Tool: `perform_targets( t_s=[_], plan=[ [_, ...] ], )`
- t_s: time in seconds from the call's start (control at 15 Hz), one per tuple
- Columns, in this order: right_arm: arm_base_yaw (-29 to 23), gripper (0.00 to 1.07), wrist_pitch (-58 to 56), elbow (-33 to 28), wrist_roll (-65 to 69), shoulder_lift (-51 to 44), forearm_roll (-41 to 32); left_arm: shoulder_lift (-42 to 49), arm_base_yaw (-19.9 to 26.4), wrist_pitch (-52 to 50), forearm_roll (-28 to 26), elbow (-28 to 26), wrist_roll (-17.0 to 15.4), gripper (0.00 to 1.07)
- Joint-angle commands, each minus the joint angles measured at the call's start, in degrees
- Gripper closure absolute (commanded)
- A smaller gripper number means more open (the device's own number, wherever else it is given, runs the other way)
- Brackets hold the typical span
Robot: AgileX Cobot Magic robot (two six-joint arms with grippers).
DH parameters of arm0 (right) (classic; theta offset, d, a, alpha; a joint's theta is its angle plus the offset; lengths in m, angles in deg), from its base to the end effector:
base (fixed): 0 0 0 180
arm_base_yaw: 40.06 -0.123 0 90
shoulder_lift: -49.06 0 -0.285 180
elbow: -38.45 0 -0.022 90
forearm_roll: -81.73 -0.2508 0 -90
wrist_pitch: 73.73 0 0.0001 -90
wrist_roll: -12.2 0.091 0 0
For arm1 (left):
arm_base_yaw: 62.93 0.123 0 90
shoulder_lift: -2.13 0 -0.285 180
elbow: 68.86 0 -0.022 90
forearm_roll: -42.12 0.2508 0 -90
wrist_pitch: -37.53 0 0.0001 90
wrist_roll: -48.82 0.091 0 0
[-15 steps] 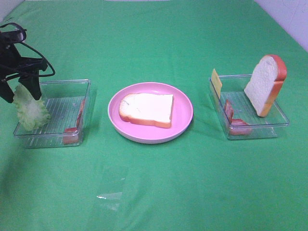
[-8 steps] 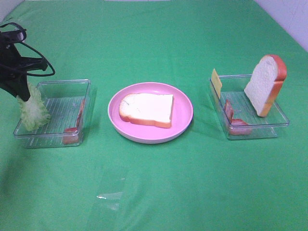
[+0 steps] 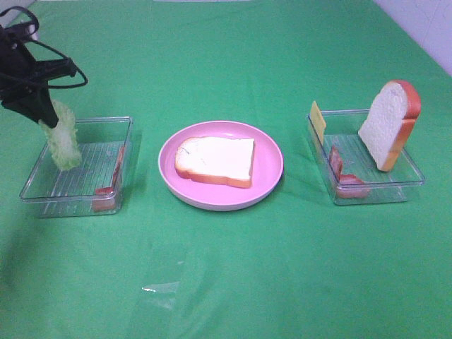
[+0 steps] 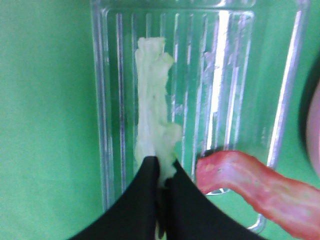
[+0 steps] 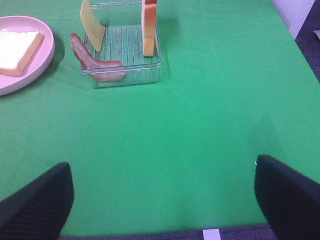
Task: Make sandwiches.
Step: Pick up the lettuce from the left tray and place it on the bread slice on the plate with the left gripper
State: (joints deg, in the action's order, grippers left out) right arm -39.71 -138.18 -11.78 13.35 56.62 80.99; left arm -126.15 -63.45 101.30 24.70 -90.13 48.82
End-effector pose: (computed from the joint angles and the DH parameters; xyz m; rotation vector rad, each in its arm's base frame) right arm -0.0051 0.0011 0.2642 0.0270 2.1333 0.0239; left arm 0.4382 -0.0284 0.2081 -0.1536 2.9498 -0.4224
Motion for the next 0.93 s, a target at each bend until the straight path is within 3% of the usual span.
perform_targets(
  t_s=[0.07, 0.47, 0.73, 0.93],
  plan=[
    [0.2, 0.11, 0.1, -0.3, 0.4, -1.5, 0.3, 1.3, -0.1, 3.8, -4.6, -5.3, 0.0, 1.07],
    [0.2, 0.11, 0.1, -0.3, 0.4, -1.5, 0.2, 1.3, -2.0, 7.3, -9.2, -18.2, 0.0, 1.07],
    [0.2, 0.11, 0.1, -0.3, 0.4, -1.5, 0.1, 1.1, -6.3, 1.4, -9.3, -18.2, 0.0, 1.07],
    [0.2, 0.11, 0.1, -0.3, 0.4, -1.5, 0.1, 0.3, -11.2, -4.1, -12.5, -18.2, 0.0, 1.07]
  ],
)
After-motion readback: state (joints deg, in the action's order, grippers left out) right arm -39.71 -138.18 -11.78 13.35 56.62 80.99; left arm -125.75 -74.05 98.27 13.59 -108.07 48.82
